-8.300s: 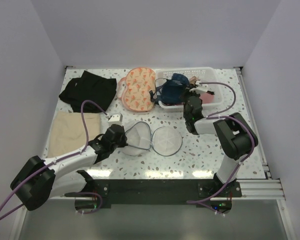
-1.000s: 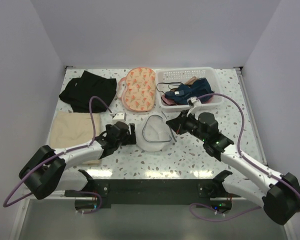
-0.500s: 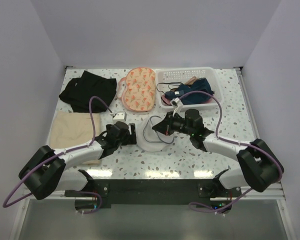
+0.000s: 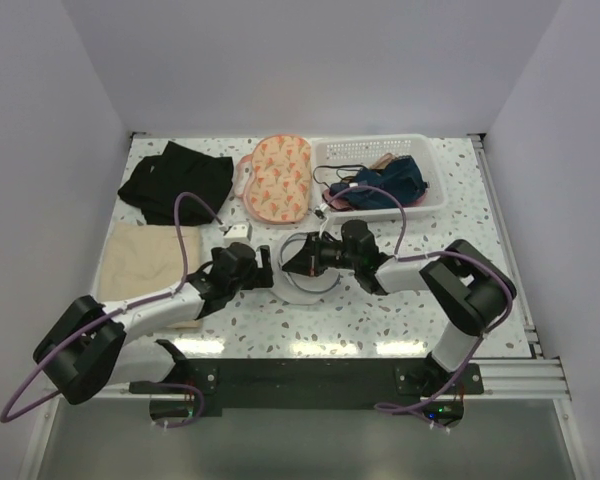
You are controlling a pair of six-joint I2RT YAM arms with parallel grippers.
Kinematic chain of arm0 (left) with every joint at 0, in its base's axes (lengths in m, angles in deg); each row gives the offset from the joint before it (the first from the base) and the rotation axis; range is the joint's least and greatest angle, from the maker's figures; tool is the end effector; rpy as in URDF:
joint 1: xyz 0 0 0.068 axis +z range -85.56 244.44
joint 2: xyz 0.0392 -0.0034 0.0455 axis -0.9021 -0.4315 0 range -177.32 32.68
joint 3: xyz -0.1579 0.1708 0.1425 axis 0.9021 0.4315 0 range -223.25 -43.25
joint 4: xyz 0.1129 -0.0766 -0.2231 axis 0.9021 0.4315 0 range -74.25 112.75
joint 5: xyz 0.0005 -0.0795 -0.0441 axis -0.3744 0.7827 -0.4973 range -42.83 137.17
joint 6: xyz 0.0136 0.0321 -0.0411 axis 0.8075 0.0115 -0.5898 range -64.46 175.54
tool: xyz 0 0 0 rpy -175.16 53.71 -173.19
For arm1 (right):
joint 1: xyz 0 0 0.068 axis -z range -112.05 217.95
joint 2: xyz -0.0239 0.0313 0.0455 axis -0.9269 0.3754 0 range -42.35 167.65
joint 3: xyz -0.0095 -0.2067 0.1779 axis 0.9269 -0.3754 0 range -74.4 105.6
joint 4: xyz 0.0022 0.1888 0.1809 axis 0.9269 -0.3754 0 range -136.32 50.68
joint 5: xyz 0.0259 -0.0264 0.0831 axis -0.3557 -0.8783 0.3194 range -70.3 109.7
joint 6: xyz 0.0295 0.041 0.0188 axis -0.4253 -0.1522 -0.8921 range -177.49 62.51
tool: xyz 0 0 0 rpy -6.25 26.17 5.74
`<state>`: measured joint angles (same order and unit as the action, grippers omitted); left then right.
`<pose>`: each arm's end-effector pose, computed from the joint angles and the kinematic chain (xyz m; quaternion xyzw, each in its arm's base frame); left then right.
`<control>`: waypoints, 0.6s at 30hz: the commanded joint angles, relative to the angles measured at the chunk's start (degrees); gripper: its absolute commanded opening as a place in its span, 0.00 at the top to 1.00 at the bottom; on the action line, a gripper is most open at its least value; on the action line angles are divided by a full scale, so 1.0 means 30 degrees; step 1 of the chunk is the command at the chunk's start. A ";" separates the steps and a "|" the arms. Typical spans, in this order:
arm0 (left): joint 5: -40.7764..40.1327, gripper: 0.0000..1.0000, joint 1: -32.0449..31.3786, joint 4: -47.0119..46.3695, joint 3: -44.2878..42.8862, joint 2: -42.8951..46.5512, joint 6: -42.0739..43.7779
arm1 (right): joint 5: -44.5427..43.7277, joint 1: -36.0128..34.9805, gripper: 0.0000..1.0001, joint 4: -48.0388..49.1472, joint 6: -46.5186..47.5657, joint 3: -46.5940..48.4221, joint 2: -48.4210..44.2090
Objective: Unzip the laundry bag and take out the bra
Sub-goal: Close the laundry bag at the center of the board.
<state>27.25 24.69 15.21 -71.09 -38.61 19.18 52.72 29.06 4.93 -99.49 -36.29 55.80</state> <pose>0.1871 -0.1397 0.1654 -0.0423 0.9046 -0.1177 0.4076 0.2460 0.2234 0.1644 -0.1507 0.7690 0.5477 0.2932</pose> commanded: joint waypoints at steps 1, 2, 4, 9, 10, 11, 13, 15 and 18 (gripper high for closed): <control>-0.0390 0.02 0.0095 -0.0497 0.0050 0.0938 0.0138 | 0.0042 -0.0393 1.00 0.0665 -0.0123 0.0949 0.0651; -0.0564 0.02 0.0095 -0.0408 0.0021 0.1027 0.0137 | -0.0163 -0.0482 0.96 0.0370 -0.0006 0.1095 0.0740; -0.0915 0.02 0.0095 0.0116 -0.0096 0.1464 0.0051 | -0.0720 -0.0599 0.91 -0.0448 0.0316 0.1242 0.0975; -0.2937 0.02 0.0066 0.1525 -0.0068 0.2959 -0.0419 | -0.1979 -0.0775 0.78 -0.2440 0.0902 0.1973 0.1180; -0.3142 0.02 0.0094 0.1758 -0.0009 0.3483 -0.0477 | -0.2272 -0.0804 0.76 -0.3373 0.1136 0.2178 0.1296; -0.3347 0.02 0.0095 0.1790 0.0020 0.3721 -0.0536 | -0.2332 -0.0776 0.74 -0.3673 0.1196 0.2470 0.1355; -0.3408 0.02 0.0095 0.1819 0.0108 0.4334 -0.0537 | -0.2478 -0.0805 0.71 -0.3735 0.1284 0.2503 0.1066; -0.3379 0.02 0.0095 0.1790 0.0108 0.4601 -0.0478 | -0.2625 -0.0921 0.69 -0.3559 0.1430 0.2298 0.0626; -0.3028 0.01 0.0095 0.1527 0.0109 0.4778 -0.0303 | -0.3211 -0.1097 0.68 -0.4259 0.2015 0.2356 -0.0691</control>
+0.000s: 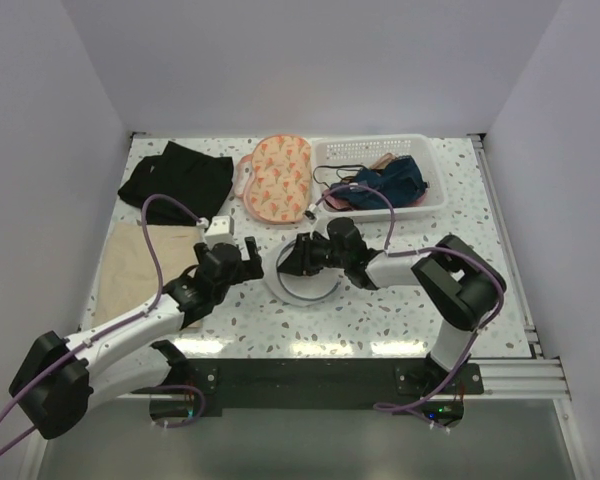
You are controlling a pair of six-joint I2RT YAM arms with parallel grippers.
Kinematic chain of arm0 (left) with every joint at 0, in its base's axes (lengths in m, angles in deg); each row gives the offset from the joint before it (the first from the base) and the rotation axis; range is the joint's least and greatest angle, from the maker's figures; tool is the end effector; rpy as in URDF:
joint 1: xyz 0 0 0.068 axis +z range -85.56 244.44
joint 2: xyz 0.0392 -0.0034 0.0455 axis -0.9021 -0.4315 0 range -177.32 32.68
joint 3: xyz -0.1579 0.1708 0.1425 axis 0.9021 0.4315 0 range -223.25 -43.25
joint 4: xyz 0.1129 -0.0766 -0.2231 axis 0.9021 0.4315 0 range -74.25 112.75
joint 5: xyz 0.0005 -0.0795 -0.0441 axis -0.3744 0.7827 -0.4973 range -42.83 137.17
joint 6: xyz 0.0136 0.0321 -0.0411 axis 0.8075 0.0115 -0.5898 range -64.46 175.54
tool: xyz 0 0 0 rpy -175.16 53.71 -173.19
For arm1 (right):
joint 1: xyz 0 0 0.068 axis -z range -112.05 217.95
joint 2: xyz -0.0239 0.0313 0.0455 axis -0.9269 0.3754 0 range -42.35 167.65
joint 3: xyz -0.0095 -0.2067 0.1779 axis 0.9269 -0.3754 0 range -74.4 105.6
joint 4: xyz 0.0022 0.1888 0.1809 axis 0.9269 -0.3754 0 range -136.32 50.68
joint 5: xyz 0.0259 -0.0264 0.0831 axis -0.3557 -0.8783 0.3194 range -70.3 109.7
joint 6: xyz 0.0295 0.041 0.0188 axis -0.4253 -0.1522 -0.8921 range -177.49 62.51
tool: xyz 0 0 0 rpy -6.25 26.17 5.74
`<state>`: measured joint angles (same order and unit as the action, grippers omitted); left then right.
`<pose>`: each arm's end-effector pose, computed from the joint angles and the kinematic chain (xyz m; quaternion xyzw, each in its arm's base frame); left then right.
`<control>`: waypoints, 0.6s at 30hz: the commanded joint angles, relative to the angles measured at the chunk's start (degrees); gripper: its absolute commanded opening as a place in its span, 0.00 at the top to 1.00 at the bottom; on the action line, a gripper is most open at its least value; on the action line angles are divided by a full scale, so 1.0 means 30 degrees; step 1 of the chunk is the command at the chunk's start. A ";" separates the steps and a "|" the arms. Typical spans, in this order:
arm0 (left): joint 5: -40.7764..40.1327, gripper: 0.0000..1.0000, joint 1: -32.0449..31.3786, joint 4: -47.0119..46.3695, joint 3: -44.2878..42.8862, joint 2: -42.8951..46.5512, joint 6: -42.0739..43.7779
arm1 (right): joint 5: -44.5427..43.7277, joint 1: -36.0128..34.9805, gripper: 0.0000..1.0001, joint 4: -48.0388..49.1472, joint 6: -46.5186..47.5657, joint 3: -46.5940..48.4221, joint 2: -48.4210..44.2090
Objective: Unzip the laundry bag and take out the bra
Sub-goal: Close the laundry bag at the center of the board.
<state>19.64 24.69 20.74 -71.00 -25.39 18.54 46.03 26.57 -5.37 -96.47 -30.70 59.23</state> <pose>0.1708 -0.1205 0.2046 -0.0885 0.8651 -0.1113 0.4810 0.2529 0.2439 0.1537 -0.1413 0.8135 0.4883 0.2824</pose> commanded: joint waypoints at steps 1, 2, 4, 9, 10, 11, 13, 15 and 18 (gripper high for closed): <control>-0.0347 0.01 0.0095 -0.0520 0.0050 0.0312 0.0025 | -0.1215 -0.0296 0.67 -0.1323 0.1360 0.0462 -0.2245; -0.0026 0.01 0.0095 -0.0638 0.0079 0.0311 0.0113 | -0.1826 -0.0325 0.67 -0.1618 0.1537 0.0433 -0.3148; 0.0443 0.01 0.0095 -0.1134 0.0050 0.0194 0.0347 | -0.2648 -0.0384 0.67 -0.2726 0.2092 0.0374 -0.4118; 0.2376 0.00 0.0095 -0.2746 0.0458 0.0019 0.0729 | -0.6479 -0.0384 0.64 -0.5947 0.2827 0.0169 -0.7076; 0.2843 0.00 0.0095 -0.3619 0.0634 0.0047 0.0961 | -0.6867 -0.0384 0.64 -0.6392 0.3031 0.0169 -0.7315; 0.3892 0.00 0.0066 -0.4121 0.0810 0.0048 0.1080 | -0.7335 -0.0384 0.64 -0.6802 0.3120 0.0169 -0.7607; 0.5156 0.00 0.0095 -0.5842 0.1366 -0.0010 0.1459 | -0.8010 -0.0385 0.63 -0.7566 0.3237 0.0081 -0.8192; 0.6506 0.00 0.0066 -0.6758 0.1689 -0.0215 0.1607 | -0.8160 -0.0413 0.63 -0.7772 0.3238 -0.0182 -0.8458; 0.7154 0.00 0.0094 -0.7815 0.1720 -0.0917 0.1754 | -0.8336 -0.0385 0.63 -0.7948 0.3150 -0.0534 -0.9044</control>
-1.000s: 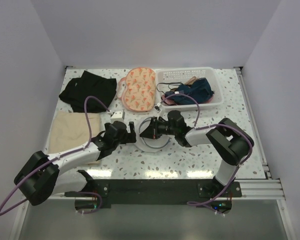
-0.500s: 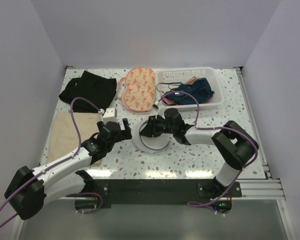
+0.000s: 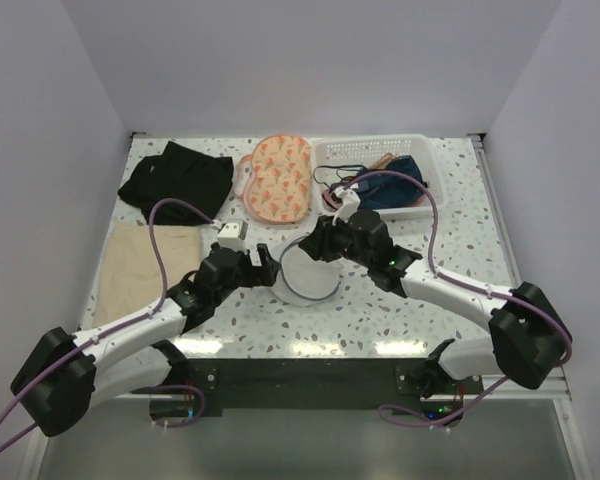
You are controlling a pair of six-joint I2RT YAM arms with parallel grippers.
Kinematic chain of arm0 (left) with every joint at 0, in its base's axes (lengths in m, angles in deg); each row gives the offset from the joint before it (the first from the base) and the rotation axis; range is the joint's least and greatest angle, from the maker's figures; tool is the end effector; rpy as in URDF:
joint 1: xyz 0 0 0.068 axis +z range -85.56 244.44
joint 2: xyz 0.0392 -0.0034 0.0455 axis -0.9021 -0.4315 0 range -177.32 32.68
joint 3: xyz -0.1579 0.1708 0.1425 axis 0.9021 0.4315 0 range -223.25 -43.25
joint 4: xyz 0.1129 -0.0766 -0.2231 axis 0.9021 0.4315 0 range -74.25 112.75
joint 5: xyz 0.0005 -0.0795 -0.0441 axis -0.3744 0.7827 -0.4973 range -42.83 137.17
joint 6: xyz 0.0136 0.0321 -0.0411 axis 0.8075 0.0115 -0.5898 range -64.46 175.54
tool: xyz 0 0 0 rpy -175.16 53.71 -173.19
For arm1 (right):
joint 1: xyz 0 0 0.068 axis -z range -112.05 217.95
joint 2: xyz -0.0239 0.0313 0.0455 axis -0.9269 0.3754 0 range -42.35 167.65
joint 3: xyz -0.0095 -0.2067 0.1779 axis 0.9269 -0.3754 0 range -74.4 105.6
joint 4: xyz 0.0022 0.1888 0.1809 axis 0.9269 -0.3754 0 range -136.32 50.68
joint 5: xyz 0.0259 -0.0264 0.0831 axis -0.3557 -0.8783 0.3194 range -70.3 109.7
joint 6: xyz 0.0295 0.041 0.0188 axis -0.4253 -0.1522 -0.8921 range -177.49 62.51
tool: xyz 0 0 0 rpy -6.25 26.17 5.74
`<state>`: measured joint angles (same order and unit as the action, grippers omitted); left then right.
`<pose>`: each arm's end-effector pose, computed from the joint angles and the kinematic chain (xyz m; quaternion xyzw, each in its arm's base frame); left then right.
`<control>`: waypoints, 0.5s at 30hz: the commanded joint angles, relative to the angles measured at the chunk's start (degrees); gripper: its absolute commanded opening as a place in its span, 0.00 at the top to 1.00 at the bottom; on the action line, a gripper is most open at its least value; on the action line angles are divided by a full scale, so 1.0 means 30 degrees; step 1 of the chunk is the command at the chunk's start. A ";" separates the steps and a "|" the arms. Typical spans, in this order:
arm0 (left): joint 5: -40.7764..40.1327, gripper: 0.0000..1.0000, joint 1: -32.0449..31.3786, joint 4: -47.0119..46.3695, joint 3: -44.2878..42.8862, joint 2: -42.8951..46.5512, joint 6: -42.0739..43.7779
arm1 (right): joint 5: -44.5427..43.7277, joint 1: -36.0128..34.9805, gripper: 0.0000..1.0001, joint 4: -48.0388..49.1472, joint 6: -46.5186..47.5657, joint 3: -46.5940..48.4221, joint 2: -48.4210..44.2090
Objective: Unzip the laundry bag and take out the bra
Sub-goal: Close the laundry bag at the center of the board.
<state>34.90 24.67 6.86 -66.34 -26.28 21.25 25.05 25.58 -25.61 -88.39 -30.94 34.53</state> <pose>0.1698 -0.1313 0.1954 -0.0153 0.8494 -0.2402 0.4698 0.2199 0.2052 0.2489 -0.1084 0.8100 0.3737 0.4387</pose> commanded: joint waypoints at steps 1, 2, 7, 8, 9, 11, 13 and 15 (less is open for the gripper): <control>0.2214 0.00 0.0102 -0.3278 0.0081 -0.1026 0.0938 | -0.1429 -0.0056 0.63 -0.1261 0.0455 -0.0541 -0.1016; 0.2622 0.00 0.0102 -0.3395 0.0080 -0.1176 0.1026 | -0.1488 -0.0056 0.63 -0.1348 0.0455 -0.0600 -0.1134; 0.3651 0.00 0.0102 -0.4216 0.0080 -0.2026 0.1437 | -0.1664 -0.0056 0.63 -0.1671 0.0571 -0.0718 -0.1662; 0.3245 0.00 0.0102 -0.4100 0.0080 -0.2056 0.1379 | -0.1693 -0.0085 0.62 -0.1671 0.0543 -0.0747 -0.1749; 0.2951 0.00 0.0073 -0.3780 0.0109 -0.2114 0.1321 | -0.1722 -0.0086 0.62 -0.1671 0.0542 -0.0718 -0.1779; 0.1988 0.00 0.0102 -0.3340 0.0022 -0.2231 0.0911 | -0.1723 -0.0056 0.62 -0.1671 0.0572 -0.0748 -0.1751; 0.1399 0.00 0.0102 -0.2491 -0.0124 -0.2553 0.0620 | -0.1664 -0.0056 0.62 -0.1642 0.0543 -0.0748 -0.1692; 0.0665 0.00 0.0073 -0.1876 -0.0358 -0.2991 0.0384 | -0.1635 -0.0085 0.62 -0.1613 0.0513 -0.0747 -0.1575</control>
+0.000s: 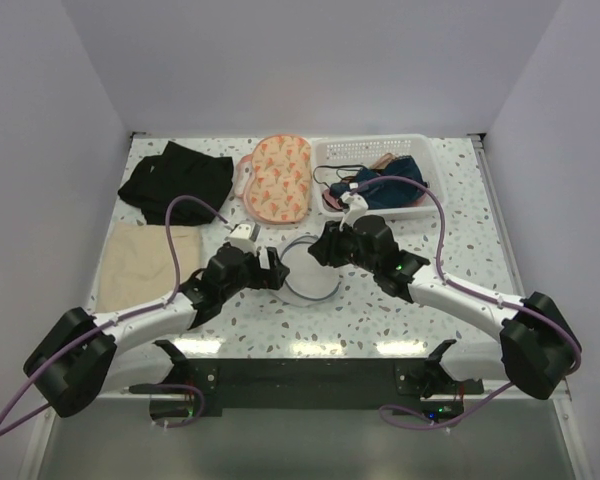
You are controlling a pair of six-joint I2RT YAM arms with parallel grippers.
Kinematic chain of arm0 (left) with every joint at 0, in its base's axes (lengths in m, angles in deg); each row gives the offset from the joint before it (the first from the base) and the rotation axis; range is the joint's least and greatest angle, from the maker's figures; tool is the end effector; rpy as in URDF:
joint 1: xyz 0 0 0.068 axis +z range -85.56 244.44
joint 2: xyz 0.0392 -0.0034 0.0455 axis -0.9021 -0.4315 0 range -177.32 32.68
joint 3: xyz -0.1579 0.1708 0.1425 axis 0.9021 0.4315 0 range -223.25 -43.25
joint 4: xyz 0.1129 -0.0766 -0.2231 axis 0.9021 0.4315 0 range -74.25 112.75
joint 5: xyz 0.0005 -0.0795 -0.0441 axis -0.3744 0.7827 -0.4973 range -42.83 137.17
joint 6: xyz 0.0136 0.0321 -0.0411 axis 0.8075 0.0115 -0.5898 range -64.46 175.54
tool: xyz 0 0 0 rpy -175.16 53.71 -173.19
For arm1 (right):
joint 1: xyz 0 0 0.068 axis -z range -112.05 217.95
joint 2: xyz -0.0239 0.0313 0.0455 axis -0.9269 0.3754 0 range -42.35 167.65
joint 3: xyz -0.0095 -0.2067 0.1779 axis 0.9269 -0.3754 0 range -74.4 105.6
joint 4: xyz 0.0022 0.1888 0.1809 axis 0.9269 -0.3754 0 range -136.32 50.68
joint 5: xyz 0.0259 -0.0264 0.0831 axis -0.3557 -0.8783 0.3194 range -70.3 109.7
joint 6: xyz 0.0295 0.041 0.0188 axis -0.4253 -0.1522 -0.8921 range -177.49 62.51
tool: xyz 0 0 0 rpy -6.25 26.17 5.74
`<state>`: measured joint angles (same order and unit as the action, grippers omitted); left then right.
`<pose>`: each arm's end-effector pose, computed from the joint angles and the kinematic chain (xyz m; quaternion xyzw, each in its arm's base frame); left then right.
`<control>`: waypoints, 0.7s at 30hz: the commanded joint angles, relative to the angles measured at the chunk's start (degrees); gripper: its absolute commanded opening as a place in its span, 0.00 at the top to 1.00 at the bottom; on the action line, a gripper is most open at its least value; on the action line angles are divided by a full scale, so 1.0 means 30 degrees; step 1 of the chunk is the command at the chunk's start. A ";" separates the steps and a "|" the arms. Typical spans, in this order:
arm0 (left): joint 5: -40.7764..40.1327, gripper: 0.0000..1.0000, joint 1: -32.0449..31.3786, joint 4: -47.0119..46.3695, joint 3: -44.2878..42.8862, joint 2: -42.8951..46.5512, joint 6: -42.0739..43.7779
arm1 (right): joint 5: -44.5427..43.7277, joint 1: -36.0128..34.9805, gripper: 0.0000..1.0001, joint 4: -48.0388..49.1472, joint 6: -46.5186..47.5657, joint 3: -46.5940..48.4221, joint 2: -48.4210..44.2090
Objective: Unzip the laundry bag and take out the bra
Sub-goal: Close the laundry bag at the center of the board.
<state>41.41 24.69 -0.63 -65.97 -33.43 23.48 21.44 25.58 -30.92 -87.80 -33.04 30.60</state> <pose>0.1791 -0.1441 0.1804 0.0309 0.8514 -0.2713 0.4478 0.2087 0.1919 0.2456 -0.0960 0.8292 0.3364 0.4359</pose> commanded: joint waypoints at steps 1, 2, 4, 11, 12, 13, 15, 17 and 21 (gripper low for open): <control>-0.1595 0.00 0.0094 0.0656 -0.0483 -0.0727 -0.0448 | -0.0433 -0.0057 0.62 0.0158 0.0287 -0.0048 -0.0234; -0.1567 0.00 0.0095 0.0656 -0.0541 -0.0844 -0.0477 | -0.0433 -0.0056 0.62 0.0158 0.0287 -0.0019 -0.0234; -0.1362 0.00 0.0095 0.0481 -0.0542 -0.1254 -0.0536 | -0.0403 -0.0057 0.62 0.0129 0.0229 -0.0048 -0.0234; -0.0280 0.00 0.0095 -0.0749 -0.0337 -0.2339 -0.0712 | -0.0491 -0.0056 0.62 -0.0047 0.0199 -0.0019 -0.0292; -0.0191 0.00 0.0095 -0.1040 -0.0308 -0.2485 -0.0770 | -0.0491 -0.0056 0.62 -0.0076 0.0199 -0.0019 -0.0292; -0.0074 0.00 0.0066 -0.1188 -0.0249 -0.2544 -0.0800 | -0.0491 -0.0056 0.62 -0.0077 0.0199 -0.0019 -0.0350; 0.0307 0.00 0.0095 -0.1801 -0.0132 -0.2690 -0.0887 | -0.0491 -0.0056 0.62 -0.0077 0.0141 -0.0048 -0.0322; 0.0512 0.00 0.0095 -0.2126 0.0014 -0.2749 -0.0975 | -0.0491 -0.0056 0.62 -0.0077 0.0170 -0.0077 -0.0293; 0.0719 0.00 0.0095 -0.2508 -0.0014 -0.3013 -0.1151 | -0.0491 -0.0057 0.62 -0.0077 0.0112 -0.0077 -0.0234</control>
<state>42.16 24.69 -3.21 -65.93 -41.80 21.45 20.67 25.58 -31.66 -87.84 -33.21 30.60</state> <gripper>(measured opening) 0.997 0.376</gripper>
